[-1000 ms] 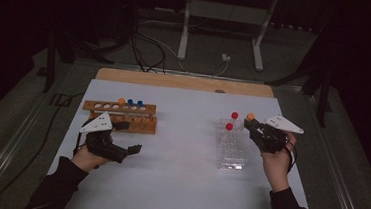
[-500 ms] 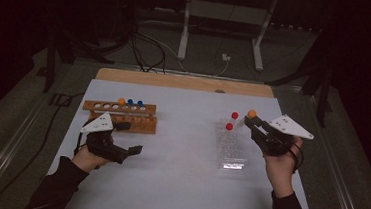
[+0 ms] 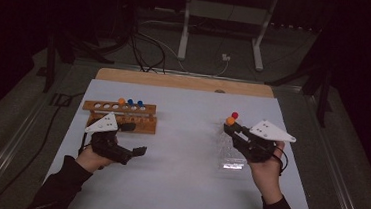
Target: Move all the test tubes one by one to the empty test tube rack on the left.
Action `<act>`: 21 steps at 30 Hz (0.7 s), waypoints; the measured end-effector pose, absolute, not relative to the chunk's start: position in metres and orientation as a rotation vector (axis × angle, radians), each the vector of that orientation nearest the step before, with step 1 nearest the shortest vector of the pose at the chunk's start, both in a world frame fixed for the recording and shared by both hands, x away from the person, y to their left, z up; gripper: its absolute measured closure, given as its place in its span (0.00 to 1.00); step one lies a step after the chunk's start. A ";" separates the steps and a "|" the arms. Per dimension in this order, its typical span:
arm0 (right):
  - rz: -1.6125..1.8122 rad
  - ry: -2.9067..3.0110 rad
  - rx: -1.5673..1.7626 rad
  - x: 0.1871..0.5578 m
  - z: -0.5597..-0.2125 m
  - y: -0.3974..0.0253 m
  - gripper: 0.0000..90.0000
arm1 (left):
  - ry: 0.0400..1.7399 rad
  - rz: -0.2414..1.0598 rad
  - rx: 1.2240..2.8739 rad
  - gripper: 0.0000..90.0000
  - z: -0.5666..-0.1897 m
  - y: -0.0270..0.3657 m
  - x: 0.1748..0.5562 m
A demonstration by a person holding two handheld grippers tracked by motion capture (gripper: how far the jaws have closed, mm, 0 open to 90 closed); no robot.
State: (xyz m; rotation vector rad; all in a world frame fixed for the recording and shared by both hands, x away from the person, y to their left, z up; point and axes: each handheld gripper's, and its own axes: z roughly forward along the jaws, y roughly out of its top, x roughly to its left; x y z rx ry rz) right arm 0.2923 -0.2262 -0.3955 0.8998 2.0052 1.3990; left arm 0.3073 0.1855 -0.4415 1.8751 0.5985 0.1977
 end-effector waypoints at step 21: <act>1.393 2.283 0.787 0.279 -0.433 -0.171 0.83 | 0.475 0.134 1.898 0.07 -0.417 0.140 0.308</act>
